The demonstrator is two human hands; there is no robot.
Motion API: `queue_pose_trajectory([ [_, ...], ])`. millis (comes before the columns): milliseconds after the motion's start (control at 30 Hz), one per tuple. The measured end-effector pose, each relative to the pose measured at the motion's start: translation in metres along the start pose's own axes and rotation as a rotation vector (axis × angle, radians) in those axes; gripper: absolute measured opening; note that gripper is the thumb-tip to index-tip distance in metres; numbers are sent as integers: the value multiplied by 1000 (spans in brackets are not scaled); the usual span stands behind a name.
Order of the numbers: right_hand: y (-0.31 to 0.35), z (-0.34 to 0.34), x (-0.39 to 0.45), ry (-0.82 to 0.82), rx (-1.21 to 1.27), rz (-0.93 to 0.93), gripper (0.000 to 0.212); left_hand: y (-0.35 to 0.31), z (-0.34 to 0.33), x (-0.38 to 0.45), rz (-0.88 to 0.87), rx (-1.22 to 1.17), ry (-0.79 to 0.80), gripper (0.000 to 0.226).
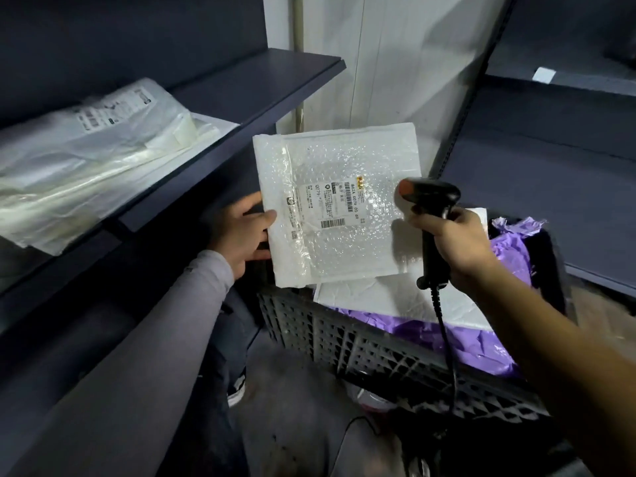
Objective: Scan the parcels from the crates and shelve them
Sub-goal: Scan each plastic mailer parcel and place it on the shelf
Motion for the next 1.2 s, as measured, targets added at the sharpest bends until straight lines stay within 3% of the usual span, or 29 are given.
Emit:
queue_pose_trajectory([
  [167, 19, -24, -7, 74, -2, 37, 5, -4, 15, -20, 12, -79, -140, 40],
  [267, 30, -35, -8, 95, 33, 58, 16, -12, 25, -32, -28, -97, -190, 41],
  [367, 43, -42, 0, 101, 52, 83, 6, -26, 34, -39, -51, -104, -249, 38],
  [633, 76, -72, 20, 207, 113, 100, 14, -62, 70, -59, -142, -55, -423, 35],
  [733, 90, -97, 20, 305, 138, 99, 21, -70, 99, -61, -237, 67, -608, 35],
  [833, 102, -128, 22, 345, 151, 95, 16, -79, 122, -68, -268, 171, -681, 34],
  [967, 117, -172, 29, 425, 171, 121, 17, -90, 151, -69, -188, 383, -784, 51],
  [1133, 132, -226, 45, 466, 226, 143, 10, -99, 165, -62, -188, 710, -784, 60],
  [1200, 136, -251, 51, 491, 259, 133, 6, -100, 177, -57, -199, 823, -797, 80],
])
Point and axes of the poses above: each hand's wrist, its own x-axis towards the middle knuckle, its own z-axis out of the back of the hand, y = z × x, the point moved 1 cm from there along x, towards the middle knuckle, and after that the axes turned 15 degrees about z, right-handed, at the moved point
